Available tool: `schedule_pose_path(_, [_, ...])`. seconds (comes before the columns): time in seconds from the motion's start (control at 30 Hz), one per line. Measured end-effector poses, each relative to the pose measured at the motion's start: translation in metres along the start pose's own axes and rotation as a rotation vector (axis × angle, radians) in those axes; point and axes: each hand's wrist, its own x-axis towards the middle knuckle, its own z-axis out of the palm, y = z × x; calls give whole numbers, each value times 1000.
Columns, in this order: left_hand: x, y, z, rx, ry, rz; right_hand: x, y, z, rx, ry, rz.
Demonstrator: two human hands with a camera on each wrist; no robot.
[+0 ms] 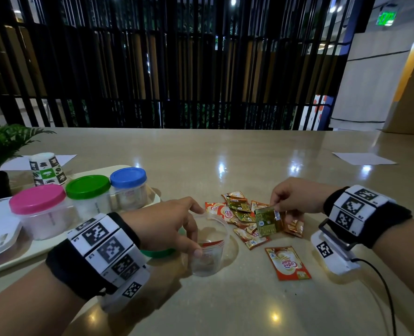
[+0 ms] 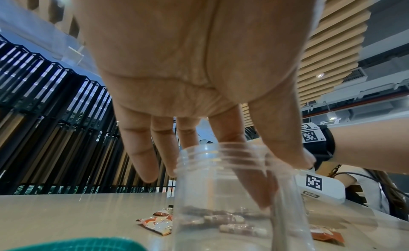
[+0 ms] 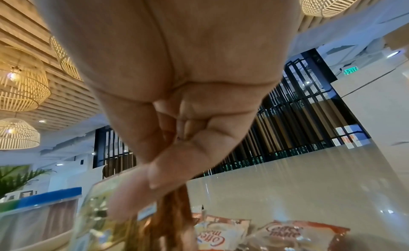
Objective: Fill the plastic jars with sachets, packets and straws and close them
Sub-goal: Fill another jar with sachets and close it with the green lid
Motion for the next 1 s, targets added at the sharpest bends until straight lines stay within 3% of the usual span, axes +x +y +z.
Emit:
schedule_pose_path(0.23, [0, 0, 0, -4, -1, -3, -6, -12, -5, 154, 121, -91])
schedule_pose_path(0.4, [-1, 0, 2, 18, 17, 10, -16, -39, -3, -68, 323, -250])
schedule_pose_path(0.5, [-1, -1, 2, 26, 20, 16, -23, -58, 3, -25, 382, -352])
schedule_pose_path(0.7, [-1, -4, 3, 21, 37, 22, -24, -87, 20, 159, 368, -480])
schedule_pose_path(1.0, [-2, -5, 4, -21, 84, 63, -12, -100, 54, 123, 258, -491])
